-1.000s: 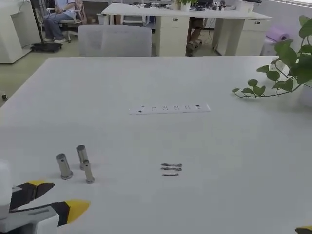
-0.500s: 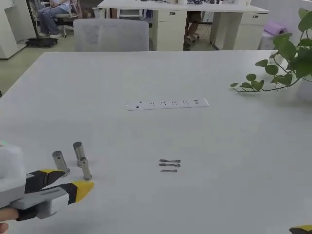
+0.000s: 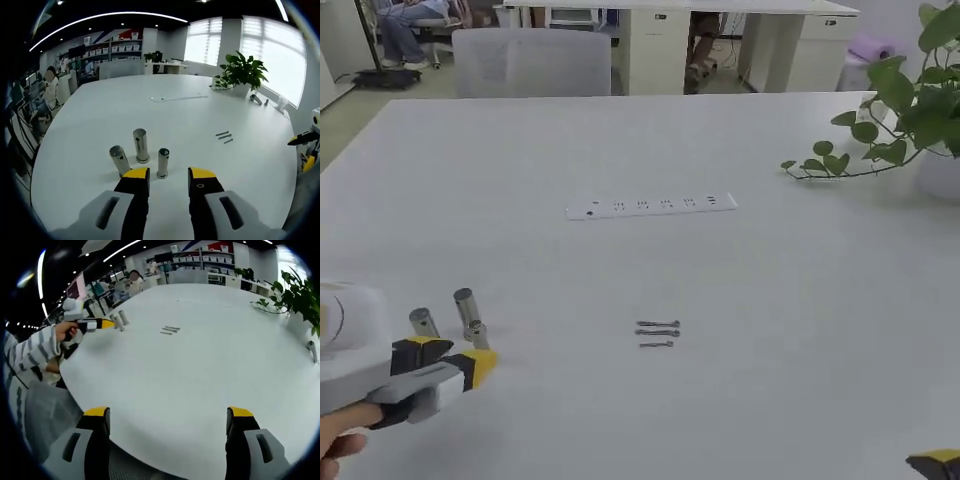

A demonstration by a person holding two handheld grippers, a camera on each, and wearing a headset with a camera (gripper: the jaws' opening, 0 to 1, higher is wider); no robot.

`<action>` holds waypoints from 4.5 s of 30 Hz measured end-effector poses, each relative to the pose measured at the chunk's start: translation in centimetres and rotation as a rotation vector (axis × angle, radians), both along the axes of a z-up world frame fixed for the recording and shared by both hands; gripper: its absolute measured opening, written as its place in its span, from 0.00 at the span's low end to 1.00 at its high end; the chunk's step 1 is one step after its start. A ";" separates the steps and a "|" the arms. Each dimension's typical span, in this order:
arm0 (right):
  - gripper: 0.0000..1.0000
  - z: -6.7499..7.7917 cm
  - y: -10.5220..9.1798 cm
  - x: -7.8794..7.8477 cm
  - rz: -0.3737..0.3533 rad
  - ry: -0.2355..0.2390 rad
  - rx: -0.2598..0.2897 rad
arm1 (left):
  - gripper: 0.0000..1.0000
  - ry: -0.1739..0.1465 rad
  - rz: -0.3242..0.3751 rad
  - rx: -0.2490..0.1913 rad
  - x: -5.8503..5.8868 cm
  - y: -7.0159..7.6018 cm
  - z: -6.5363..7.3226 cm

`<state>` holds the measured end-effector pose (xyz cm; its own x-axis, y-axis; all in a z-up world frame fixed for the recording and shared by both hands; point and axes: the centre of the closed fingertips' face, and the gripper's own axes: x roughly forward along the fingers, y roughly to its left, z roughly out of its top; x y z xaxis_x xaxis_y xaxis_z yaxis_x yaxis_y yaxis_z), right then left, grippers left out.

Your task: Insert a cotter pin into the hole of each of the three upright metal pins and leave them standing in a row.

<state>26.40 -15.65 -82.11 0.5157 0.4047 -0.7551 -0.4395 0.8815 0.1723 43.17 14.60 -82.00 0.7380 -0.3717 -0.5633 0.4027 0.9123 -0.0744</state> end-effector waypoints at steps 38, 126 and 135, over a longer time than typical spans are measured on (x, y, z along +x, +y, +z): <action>0.92 -0.9 0.4 -0.2 0.021 0.013 0.042 | 0.12 0.071 0.284 -0.009 1.8 0.5 -2.1; 0.96 0.5 0.9 -0.2 0.034 -0.052 0.082 | 0.07 0.074 -0.768 0.107 -10.6 -8.3 1.5; 0.97 0.5 0.9 -0.5 0.040 -0.051 0.075 | 0.07 0.037 -0.879 0.130 -11.7 -9.5 1.0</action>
<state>25.88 -14.78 -81.61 0.5348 0.4803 -0.6952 -0.4838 0.8486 0.2141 31.49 5.14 -80.95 0.1967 -0.7266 -0.6583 0.9607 0.2769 -0.0185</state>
